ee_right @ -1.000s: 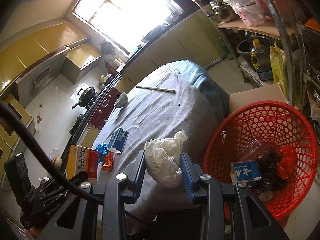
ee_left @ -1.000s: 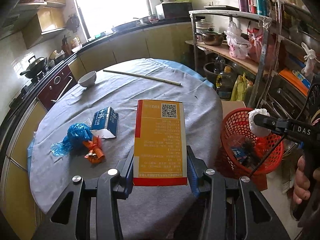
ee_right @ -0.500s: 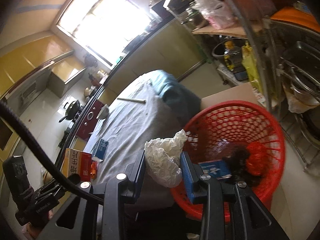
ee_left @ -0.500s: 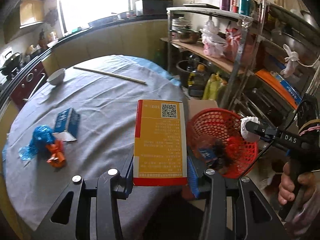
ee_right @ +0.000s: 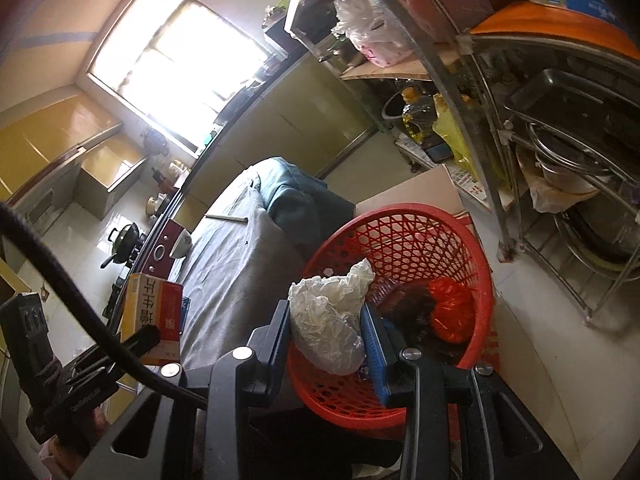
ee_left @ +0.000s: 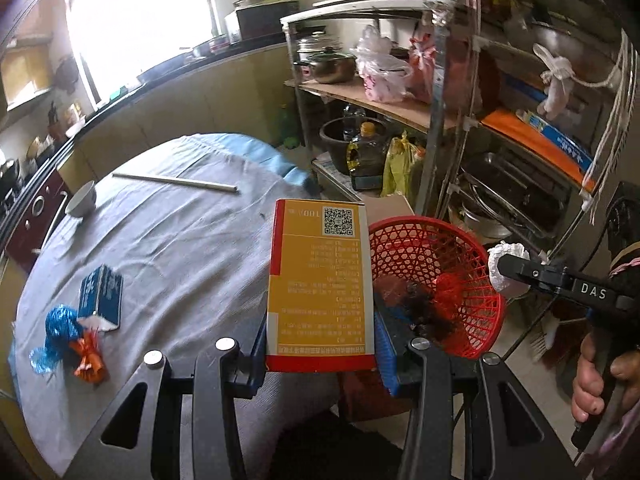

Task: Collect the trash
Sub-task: 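Carry the yellow box and white bag to the red basket and release both, then move both open tools back over the remaining blue bag and orange wrapper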

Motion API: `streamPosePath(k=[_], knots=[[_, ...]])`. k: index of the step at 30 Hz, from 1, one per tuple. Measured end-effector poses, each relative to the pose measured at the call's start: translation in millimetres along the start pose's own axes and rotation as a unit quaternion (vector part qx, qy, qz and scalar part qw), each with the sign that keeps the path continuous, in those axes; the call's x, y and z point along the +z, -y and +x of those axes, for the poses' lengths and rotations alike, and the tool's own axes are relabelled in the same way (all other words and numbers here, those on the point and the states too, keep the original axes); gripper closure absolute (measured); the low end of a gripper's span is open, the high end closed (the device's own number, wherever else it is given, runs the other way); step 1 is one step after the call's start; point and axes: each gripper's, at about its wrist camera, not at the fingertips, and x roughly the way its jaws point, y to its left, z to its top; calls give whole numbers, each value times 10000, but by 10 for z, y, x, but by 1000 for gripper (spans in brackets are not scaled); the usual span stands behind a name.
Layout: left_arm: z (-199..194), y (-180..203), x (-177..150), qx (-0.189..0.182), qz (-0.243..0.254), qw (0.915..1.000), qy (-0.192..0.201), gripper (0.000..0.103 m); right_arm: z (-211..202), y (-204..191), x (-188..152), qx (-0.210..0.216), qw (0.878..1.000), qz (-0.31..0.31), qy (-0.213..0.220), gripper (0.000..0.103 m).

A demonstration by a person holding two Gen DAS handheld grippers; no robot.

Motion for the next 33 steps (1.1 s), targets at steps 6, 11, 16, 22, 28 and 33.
streamPosePath(k=[6, 11, 16, 22, 28, 33], knots=[[133, 170, 57, -79, 236, 9997, -64, 56, -14, 55, 10, 27, 10000, 81, 25, 66], [252, 273, 115, -384, 253, 9989, -129, 56, 6, 76, 16, 58, 9999, 137, 5, 66], [422, 276, 130, -879, 112, 9955, -320, 53, 71, 74, 56, 42, 9999, 143, -6, 64], [434, 148, 24, -908, 21, 9950, -411, 42, 257, 66, 52, -228, 9995, 148, -173, 50], [173, -362, -231, -321, -180, 9988, -330, 37, 382, -62, 43, -364, 9989, 12, -285, 44], [-95, -1024, -557, 362, -753, 9960, -314, 36, 587, -527, 59, -213, 9979, -460, -412, 44]])
